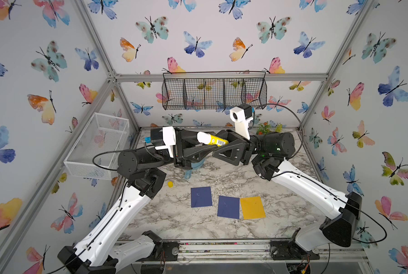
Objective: Seal the envelope with a glue stick
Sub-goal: Screw the glue stick.
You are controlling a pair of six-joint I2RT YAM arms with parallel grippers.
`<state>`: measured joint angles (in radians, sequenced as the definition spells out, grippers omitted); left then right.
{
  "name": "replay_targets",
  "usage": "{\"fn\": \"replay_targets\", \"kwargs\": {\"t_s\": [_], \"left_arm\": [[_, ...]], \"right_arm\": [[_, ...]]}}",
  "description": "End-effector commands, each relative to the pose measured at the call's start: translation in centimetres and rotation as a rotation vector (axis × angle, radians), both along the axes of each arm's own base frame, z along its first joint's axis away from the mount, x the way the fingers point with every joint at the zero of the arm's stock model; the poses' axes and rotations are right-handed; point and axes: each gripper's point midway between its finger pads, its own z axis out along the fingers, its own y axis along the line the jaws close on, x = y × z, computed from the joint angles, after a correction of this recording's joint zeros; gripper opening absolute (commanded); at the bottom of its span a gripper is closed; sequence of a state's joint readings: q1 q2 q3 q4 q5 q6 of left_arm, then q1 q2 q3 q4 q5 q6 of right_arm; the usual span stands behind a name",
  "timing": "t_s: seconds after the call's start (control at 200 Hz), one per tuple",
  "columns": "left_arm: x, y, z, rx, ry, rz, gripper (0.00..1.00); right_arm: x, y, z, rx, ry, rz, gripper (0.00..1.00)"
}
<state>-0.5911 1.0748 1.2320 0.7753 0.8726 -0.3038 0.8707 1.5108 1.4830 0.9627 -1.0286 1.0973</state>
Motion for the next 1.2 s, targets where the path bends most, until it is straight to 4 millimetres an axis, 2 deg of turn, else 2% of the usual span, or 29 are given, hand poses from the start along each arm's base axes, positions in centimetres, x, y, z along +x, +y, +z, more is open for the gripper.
{"fn": "replay_targets", "kwargs": {"t_s": [0.0,0.36,0.571,0.751,0.931,1.006,1.196], "left_arm": [[-2.1,1.1,1.4,-0.050,-0.024,-0.030,0.05],[-1.4,2.5,2.2,-0.151,0.092,-0.010,0.05],[-0.8,3.5,3.0,-0.218,0.193,-0.026,0.04],[0.8,4.4,3.2,-0.307,0.350,-0.041,0.03],[2.8,4.2,2.9,-0.343,0.493,-0.080,0.03],[3.4,3.9,2.7,-0.347,0.532,-0.104,0.03],[4.0,3.5,2.4,-0.350,0.573,-0.140,0.02]], "right_arm": [[2.2,0.7,-0.7,-0.018,0.025,-0.143,0.47],[2.8,-0.9,-0.1,-0.006,-0.095,-0.372,0.55],[3.6,-3.9,0.5,0.087,-0.202,-0.622,0.57],[4.7,-6.3,2.1,0.223,-0.324,-0.841,0.62],[2.9,-6.3,3.3,0.371,-0.545,-0.849,0.62],[3.1,-6.1,3.6,0.404,-0.615,-0.886,0.61],[3.8,-4.8,4.3,0.377,-0.607,-0.854,0.57]]}}
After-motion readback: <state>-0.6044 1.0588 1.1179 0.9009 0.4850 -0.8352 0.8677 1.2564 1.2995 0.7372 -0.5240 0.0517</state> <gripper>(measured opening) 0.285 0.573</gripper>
